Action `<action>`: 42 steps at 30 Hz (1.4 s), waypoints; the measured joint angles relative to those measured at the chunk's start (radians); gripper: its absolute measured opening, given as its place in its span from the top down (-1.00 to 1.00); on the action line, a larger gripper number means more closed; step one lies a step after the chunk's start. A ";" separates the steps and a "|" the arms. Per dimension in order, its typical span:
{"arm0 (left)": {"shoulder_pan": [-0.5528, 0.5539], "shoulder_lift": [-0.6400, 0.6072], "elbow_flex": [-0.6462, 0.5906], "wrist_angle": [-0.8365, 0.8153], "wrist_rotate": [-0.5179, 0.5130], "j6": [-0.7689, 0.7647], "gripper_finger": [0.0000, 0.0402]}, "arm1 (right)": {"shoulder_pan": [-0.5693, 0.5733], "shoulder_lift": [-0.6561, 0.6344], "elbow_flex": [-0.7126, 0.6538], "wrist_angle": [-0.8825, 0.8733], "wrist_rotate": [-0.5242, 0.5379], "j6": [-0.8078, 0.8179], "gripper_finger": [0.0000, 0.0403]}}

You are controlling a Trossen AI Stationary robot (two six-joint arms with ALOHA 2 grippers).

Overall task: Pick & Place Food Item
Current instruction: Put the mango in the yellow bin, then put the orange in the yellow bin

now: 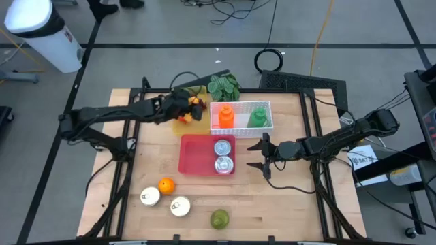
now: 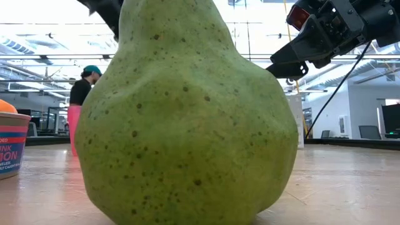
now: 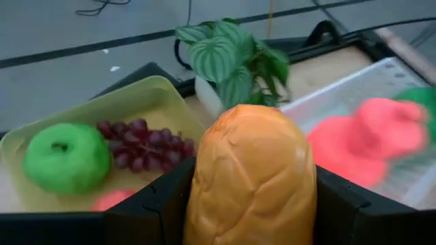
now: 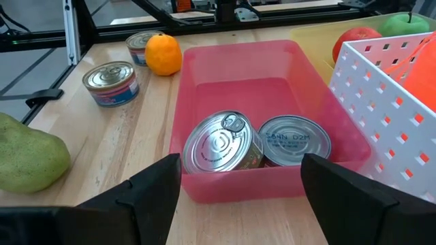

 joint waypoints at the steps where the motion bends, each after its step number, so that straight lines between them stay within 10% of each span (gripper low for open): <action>1: 0.017 0.029 0.000 0.026 0.007 0.016 -0.09 | 0.000 0.000 0.000 0.000 0.000 0.000 -0.41; 14: 0.107 0.343 0.000 0.161 0.074 -0.094 -0.10 | 0.000 0.000 0.000 0.000 0.000 -0.003 -0.41; 26: 0.109 0.397 0.000 0.222 0.135 0.019 -0.76 | 0.000 0.000 0.000 0.000 0.000 -0.003 -0.41; 42: 0.007 -0.148 0.000 -0.254 0.404 0.092 -0.88 | 0.000 0.000 0.000 -0.009 0.000 0.007 -0.41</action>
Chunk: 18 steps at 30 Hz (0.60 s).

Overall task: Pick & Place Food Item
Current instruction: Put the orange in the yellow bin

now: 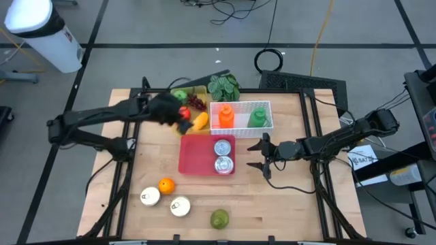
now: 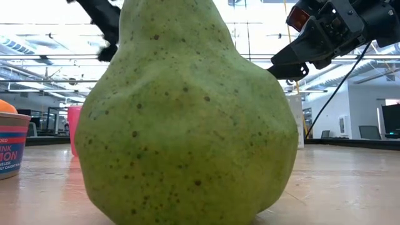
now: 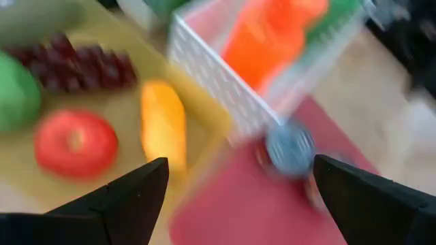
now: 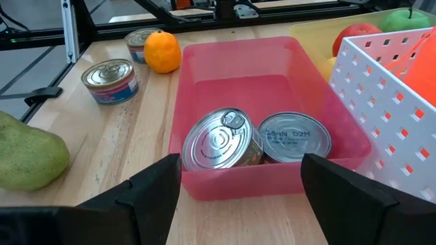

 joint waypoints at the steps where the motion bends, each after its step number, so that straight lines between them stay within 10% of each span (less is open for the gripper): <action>1: -0.035 -0.028 0.000 -0.047 -0.001 -0.017 -0.88 | 0.000 0.000 0.000 0.000 0.000 0.001 -0.41; 18: -0.718 0.050 0.000 -0.289 -0.035 -0.617 -0.89 | 0.000 0.000 0.000 0.001 0.000 0.001 -0.41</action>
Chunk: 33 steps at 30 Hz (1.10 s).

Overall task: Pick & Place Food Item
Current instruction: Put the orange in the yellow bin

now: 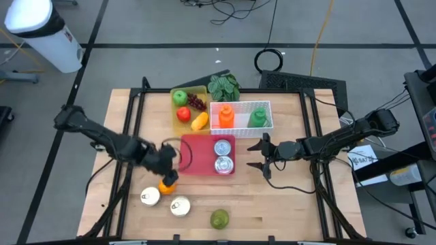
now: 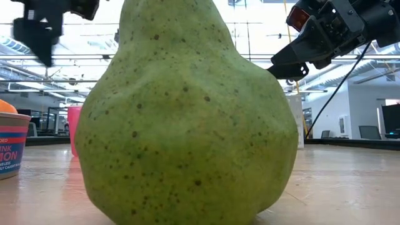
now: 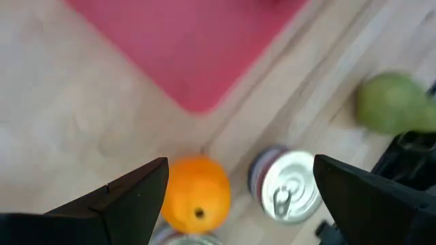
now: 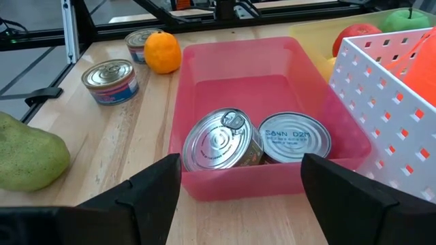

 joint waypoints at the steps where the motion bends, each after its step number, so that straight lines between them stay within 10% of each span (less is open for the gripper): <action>1: -0.030 0.024 0.000 0.000 0.000 -0.033 -0.89 | 0.000 0.000 0.000 0.000 0.000 0.000 -0.41; 14: -0.174 0.290 0.001 -0.003 0.017 -0.250 -0.89 | 0.000 0.000 0.000 0.016 0.000 0.019 -0.41; 33: -0.171 0.325 -0.002 0.095 0.016 -0.222 -0.89 | 0.000 0.000 0.000 0.015 0.000 0.019 -0.41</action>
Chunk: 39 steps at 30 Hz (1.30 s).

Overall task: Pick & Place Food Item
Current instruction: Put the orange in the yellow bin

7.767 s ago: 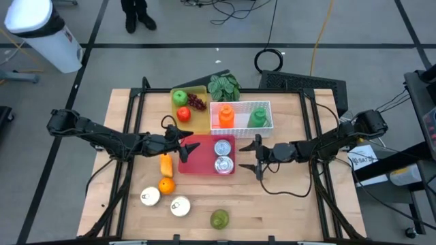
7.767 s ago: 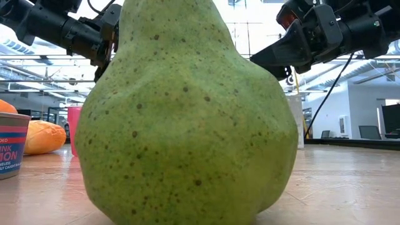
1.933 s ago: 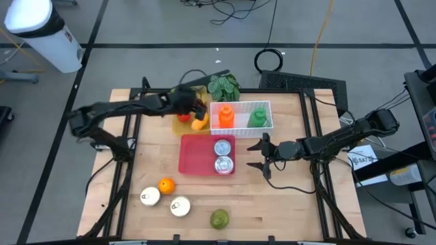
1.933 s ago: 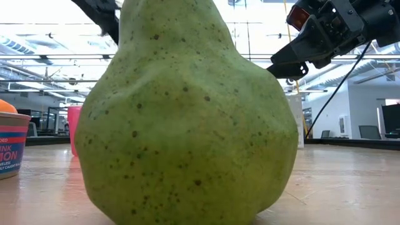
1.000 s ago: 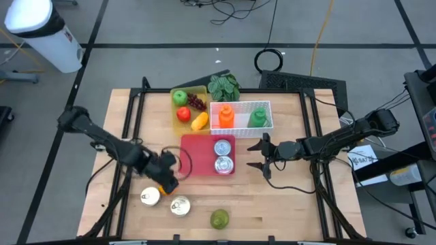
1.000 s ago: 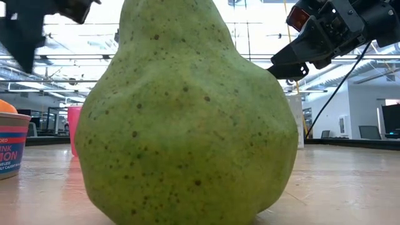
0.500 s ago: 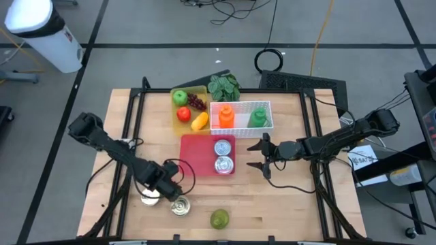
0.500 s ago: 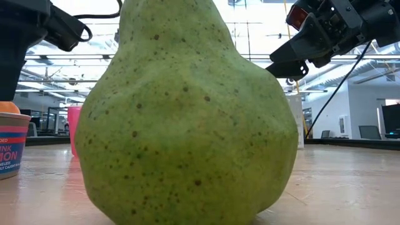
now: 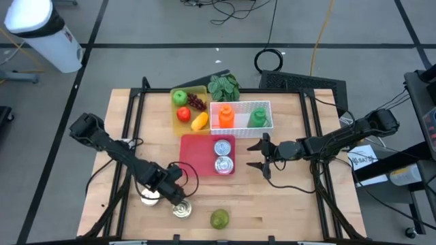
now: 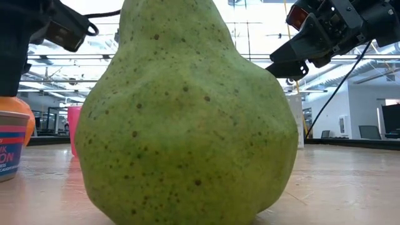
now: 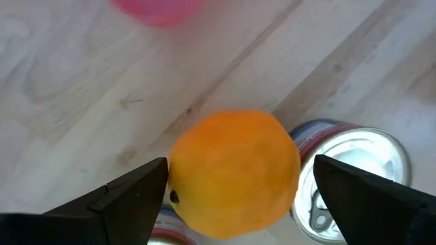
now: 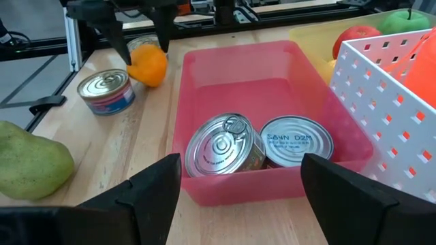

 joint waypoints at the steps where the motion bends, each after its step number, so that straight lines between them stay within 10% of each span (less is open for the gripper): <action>1: 0.000 0.000 0.001 -0.002 -0.002 0.000 -0.89 | 0.000 0.000 0.000 0.000 0.000 0.000 -0.41; 20: 0.014 0.147 -0.010 -0.083 0.009 -0.001 -0.88 | 0.000 0.000 0.000 -0.001 0.000 -0.001 -0.41; 28: 0.055 0.167 -0.009 -0.133 0.059 0.008 -0.44 | 0.000 0.000 0.000 0.000 0.000 -0.001 -0.41; 39: 0.127 0.103 0.035 -0.188 0.059 0.134 -0.43 | 0.000 0.000 0.000 0.000 0.000 -0.001 -0.41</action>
